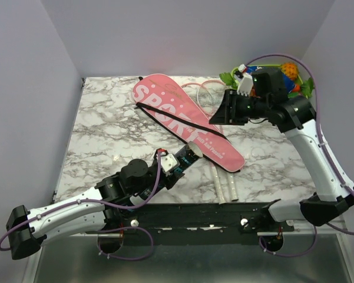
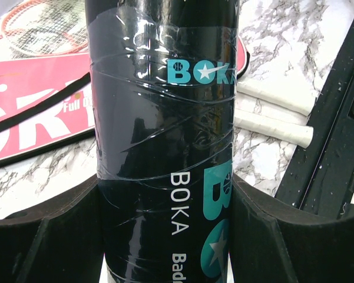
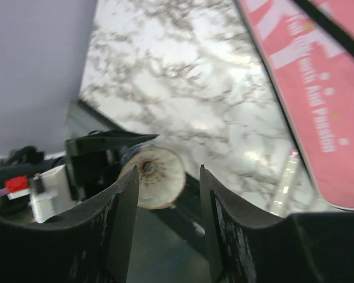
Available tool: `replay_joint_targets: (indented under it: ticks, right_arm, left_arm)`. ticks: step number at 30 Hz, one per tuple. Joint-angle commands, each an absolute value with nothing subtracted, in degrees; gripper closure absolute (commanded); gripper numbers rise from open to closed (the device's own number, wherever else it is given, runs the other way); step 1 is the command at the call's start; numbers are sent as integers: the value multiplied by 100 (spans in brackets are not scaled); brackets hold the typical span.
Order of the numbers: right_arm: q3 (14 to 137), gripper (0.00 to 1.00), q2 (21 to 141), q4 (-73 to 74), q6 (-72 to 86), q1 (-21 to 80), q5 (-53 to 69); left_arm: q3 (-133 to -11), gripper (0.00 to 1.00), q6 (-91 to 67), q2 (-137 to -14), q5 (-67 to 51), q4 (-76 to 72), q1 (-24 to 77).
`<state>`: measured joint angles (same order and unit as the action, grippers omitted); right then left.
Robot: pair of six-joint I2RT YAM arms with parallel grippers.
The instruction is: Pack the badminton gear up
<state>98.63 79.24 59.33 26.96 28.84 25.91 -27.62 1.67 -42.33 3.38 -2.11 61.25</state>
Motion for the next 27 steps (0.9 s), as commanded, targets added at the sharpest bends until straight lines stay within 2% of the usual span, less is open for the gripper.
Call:
replay_joint_targets:
  ticks: [1, 7, 11, 17, 27]
  right_arm:
    - [9722, 44, 7901, 6882, 2794, 2603, 810]
    - [7731, 43, 7770, 6444, 3497, 1443, 35]
    - [6823, 42, 7699, 5653, 3805, 766, -369]
    - [6451, 42, 8428, 5186, 4140, 448, -1072]
    - [6627, 43, 9351, 4580, 3612, 282, -1565]
  left_arm:
    - [-2505, 100, 18, -4140, 386, -633, 6152]
    - [-2610, 100, 114, -4192, 571, -282, 6152]
    - [-2593, 100, 97, -4184, 606, -281, 6152]
    - [-2496, 100, 62, -4096, 598, -334, 6152]
    - [-2443, 100, 97, -3894, 650, -290, 6152]
